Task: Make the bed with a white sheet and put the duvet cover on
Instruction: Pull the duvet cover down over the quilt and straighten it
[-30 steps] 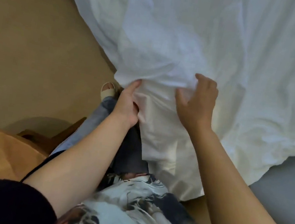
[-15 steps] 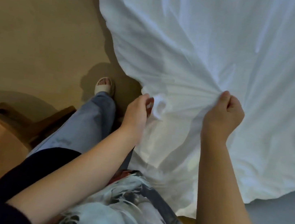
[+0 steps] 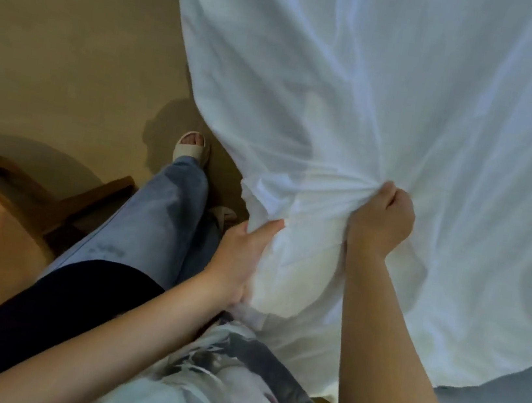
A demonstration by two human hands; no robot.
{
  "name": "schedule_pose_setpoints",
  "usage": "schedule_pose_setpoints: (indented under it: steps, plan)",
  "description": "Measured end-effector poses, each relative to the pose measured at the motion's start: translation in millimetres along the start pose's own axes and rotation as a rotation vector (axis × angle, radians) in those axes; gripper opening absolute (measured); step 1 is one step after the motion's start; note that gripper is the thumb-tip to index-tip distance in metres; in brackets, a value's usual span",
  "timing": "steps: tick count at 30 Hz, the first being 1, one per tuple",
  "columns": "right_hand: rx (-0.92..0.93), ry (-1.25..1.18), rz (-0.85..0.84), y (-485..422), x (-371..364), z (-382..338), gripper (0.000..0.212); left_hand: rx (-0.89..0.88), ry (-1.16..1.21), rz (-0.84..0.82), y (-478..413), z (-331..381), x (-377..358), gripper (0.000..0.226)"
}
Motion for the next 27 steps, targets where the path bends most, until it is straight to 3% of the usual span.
schedule_pose_setpoints:
  steps: [2,6,8,11,14,18,21,24,27]
  plan:
    - [-0.015,0.087,-0.098,14.1,-18.4,9.0,0.034,0.042,-0.089,0.071,-14.2,7.6,12.7,0.012]
    - [-0.003,0.291,-0.208,1.3,-34.3,13.1,0.036,0.044,-0.294,0.054,-62.3,47.7,22.2,0.025]
    - [0.038,0.329,-0.218,-6.4,-38.0,6.3,0.028,0.009,-0.11,0.007,-82.7,73.6,25.5,0.016]
    - [0.17,0.233,-0.242,-4.9,-43.6,-19.2,0.015,-0.007,0.257,0.044,-108.6,116.1,30.8,0.029]
    - [0.338,0.075,-0.306,6.8,-51.1,-62.1,0.036,0.055,0.322,0.138,-124.6,138.1,27.9,0.043]
    - [0.475,0.095,-0.445,21.3,-83.6,-123.6,0.064,0.0,0.35,0.204,-114.5,150.8,39.6,0.033]
    - [0.462,0.202,-0.518,21.4,-110.1,-144.8,0.04,-0.24,0.221,0.446,-87.9,163.2,81.7,0.018]
    - [0.402,0.285,-0.576,13.4,-127.4,-149.5,0.031,-0.336,0.379,0.265,-73.2,175.8,88.7,0.013]
    - [0.306,0.106,-0.535,2.9,-122.7,-157.4,0.035,-0.144,0.441,-0.04,-87.3,181.3,57.8,0.028]
Point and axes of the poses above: each hand's wrist, its own y-axis away from the middle knuckle, its own x-axis out of the back of the hand, z = x × y, the point moved 5 cm from there along -y, towards the middle knuckle, and after that the axes turned 1 degree about -x, right-handed, at the moved point
